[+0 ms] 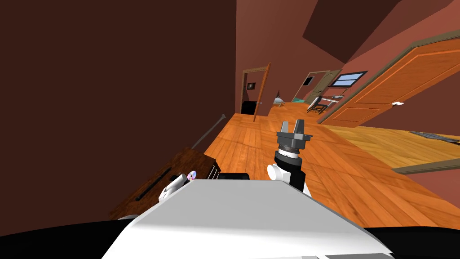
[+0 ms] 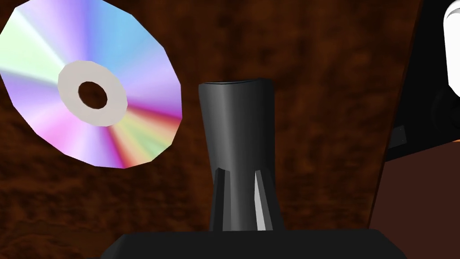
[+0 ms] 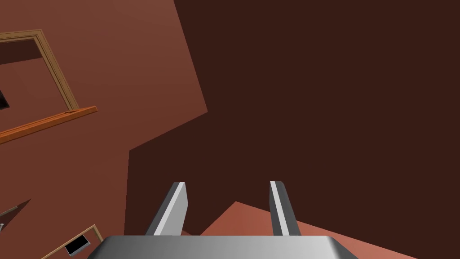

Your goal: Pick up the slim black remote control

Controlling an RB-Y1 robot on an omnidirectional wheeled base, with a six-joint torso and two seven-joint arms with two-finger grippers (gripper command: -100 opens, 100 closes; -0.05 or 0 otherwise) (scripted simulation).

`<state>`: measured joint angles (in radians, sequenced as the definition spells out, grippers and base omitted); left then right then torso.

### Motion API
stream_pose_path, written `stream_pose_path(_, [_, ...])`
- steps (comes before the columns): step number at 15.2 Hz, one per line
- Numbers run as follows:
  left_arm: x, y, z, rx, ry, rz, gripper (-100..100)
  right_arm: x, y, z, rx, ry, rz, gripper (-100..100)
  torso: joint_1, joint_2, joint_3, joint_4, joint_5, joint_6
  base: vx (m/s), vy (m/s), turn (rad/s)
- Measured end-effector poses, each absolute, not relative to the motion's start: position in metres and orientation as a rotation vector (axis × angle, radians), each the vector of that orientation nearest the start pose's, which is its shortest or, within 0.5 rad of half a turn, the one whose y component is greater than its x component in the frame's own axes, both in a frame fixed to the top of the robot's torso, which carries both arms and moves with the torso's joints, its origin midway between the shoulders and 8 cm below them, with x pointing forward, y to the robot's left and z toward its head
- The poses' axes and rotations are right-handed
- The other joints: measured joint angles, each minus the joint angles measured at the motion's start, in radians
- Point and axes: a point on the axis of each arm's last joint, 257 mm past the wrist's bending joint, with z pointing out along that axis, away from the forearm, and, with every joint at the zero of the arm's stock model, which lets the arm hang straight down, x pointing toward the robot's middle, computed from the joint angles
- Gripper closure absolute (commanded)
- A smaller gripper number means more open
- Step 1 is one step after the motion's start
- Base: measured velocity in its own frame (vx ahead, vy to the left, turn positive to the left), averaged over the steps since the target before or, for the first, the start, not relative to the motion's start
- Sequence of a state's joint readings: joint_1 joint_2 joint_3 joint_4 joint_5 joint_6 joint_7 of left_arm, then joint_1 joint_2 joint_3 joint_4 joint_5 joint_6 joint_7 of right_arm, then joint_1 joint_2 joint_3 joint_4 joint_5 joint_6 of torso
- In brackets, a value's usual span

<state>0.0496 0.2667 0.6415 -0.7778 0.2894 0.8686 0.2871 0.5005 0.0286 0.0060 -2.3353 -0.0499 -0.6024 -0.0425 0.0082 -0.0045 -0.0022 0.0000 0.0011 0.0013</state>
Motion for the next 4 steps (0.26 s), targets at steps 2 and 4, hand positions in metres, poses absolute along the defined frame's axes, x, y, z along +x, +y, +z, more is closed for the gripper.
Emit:
stream_pose_path(2, [0.138,0.478,-0.609,-3.01,0.665,-0.028,100,0.311,-0.282,0.066,0.592,0.435,1.408,0,-0.001,0.001,0.0,0.0,0.0,0.0,-0.032,-0.04,-0.044])
stream_pose_path(4, [0.139,0.485,-0.603,-3.013,0.658,-0.028,100,0.311,-0.282,0.066,0.592,0.435,1.408,0,-0.002,0.001,0.001,0.0,0.0,0.0,-0.025,-0.036,-0.018])
